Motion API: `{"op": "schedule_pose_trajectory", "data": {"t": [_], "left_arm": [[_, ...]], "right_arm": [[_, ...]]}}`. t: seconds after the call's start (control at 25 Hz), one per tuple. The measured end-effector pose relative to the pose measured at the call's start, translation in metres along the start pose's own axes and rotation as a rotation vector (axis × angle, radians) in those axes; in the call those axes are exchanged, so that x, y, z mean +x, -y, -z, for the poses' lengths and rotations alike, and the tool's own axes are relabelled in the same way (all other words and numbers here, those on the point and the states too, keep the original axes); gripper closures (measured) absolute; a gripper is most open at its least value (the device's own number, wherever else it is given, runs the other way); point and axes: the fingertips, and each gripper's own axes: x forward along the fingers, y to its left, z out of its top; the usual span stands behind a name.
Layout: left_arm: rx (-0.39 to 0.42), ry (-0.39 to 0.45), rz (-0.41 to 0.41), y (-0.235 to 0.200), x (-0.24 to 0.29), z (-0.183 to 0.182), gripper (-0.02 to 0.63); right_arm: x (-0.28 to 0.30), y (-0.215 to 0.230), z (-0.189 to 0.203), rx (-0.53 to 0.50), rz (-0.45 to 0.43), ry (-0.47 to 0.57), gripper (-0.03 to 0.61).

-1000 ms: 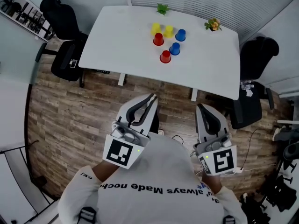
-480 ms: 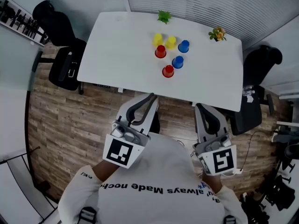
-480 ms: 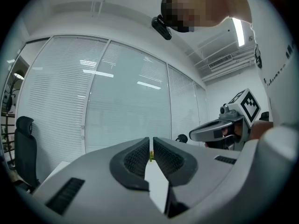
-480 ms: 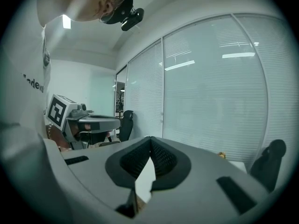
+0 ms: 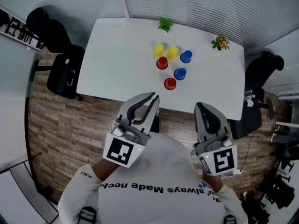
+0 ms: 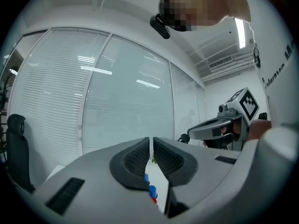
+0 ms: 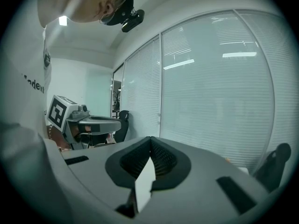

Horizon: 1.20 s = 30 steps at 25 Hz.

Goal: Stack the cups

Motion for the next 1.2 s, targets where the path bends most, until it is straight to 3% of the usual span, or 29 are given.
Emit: {"op": "schedule_pose_trajectory", "data": {"t": [0.72,1.2], "left_arm": [[-0.011,-0.022,0.075,-0.046,0.054,0.012,0.574],[-0.009,-0.053,0.064,-0.06,0.083,0.038,0.574]], "right_arm": [[0.057,0.029,-0.01,0.013,0.041,0.001,0.571],[0.076,0.052,-0.012,0.013,0.034,0.004,0.571]]}}
